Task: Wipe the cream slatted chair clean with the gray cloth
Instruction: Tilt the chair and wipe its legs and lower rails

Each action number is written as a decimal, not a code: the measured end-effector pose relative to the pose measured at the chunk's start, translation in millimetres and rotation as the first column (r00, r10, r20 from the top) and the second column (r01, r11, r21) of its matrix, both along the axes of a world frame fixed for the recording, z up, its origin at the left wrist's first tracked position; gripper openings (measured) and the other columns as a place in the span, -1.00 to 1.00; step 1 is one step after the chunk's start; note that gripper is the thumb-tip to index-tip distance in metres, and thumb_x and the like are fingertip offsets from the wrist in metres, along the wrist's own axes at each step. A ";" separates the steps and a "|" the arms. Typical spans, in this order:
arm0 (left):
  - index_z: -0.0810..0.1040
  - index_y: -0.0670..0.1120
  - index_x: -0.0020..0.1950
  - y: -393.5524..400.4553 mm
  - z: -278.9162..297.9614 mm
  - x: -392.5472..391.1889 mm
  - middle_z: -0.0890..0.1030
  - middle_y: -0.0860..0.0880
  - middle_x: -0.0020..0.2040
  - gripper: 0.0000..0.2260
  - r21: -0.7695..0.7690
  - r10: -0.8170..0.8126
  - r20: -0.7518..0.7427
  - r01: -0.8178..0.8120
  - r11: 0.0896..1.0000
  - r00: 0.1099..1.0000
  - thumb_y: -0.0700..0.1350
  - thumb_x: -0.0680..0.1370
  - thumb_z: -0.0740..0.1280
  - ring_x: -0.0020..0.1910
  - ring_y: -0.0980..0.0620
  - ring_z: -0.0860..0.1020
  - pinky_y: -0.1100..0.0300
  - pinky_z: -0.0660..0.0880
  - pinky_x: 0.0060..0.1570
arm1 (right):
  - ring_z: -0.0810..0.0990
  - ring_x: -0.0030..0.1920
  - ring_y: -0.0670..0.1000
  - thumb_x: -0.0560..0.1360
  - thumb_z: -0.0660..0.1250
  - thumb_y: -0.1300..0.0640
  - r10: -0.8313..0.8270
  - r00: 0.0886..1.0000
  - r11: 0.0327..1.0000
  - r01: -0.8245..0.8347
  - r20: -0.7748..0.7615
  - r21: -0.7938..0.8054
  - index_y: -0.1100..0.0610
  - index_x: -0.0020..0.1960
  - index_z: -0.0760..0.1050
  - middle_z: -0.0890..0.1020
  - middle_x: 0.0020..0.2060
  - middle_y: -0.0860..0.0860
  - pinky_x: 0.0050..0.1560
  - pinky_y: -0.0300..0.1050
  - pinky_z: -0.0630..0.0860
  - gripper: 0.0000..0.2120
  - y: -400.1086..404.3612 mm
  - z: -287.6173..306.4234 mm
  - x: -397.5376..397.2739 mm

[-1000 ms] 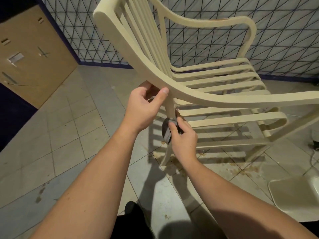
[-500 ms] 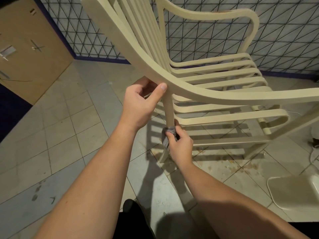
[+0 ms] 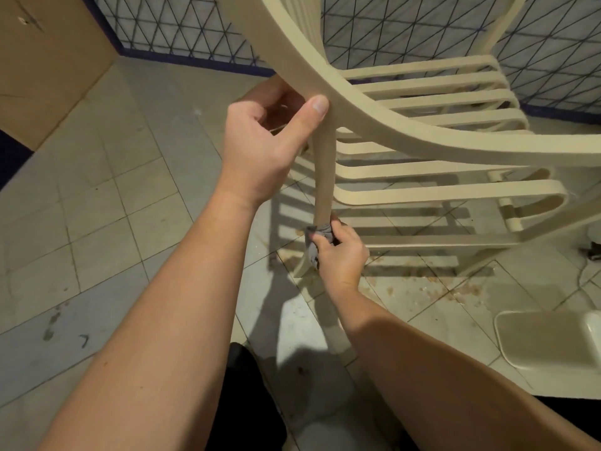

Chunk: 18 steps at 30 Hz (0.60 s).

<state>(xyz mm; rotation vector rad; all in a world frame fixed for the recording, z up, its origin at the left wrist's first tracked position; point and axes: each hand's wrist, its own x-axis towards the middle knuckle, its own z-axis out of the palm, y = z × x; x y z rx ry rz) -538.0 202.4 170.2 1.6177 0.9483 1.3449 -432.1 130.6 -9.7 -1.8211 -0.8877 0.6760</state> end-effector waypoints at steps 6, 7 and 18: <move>0.62 -0.16 0.02 5.5 -1.7 0.3 0.62 -0.16 -0.11 -0.81 0.045 -0.011 0.018 0.010 0.999 1.000 -0.06 0.53 0.41 -0.05 -0.35 0.59 -0.34 0.55 -0.12 | 0.54 -0.04 0.03 0.50 0.42 0.22 0.393 0.846 0.908 -0.294 0.362 -0.297 0.09 0.11 0.67 0.60 -0.09 -0.01 0.10 -0.23 0.46 -0.80 3.5 -41.2 29.2; 0.62 -0.14 0.01 5.8 -1.5 0.6 0.62 -0.14 -0.12 -0.83 0.057 -0.015 0.016 0.014 0.998 1.000 -0.06 0.53 0.41 -0.06 -0.35 0.58 -0.34 0.55 -0.13 | 0.55 -0.02 0.08 0.50 0.42 0.25 0.456 0.786 0.883 -0.343 0.418 -0.319 0.08 0.13 0.67 0.63 -0.06 0.03 0.11 -0.14 0.49 -0.76 3.0 -46.2 39.8; 0.58 -0.12 0.02 9.3 -25.1 -0.9 0.64 0.04 -0.11 -0.85 0.054 -0.076 -0.019 0.077 0.996 0.997 -0.06 0.55 0.40 -0.12 -0.07 0.61 -0.04 0.60 -0.07 | 0.51 0.19 0.15 0.67 0.14 0.07 0.493 0.718 0.855 -0.292 0.492 -0.429 -0.03 0.55 0.27 0.61 0.19 0.12 0.35 0.06 0.36 -0.55 -11.7 -47.6 137.3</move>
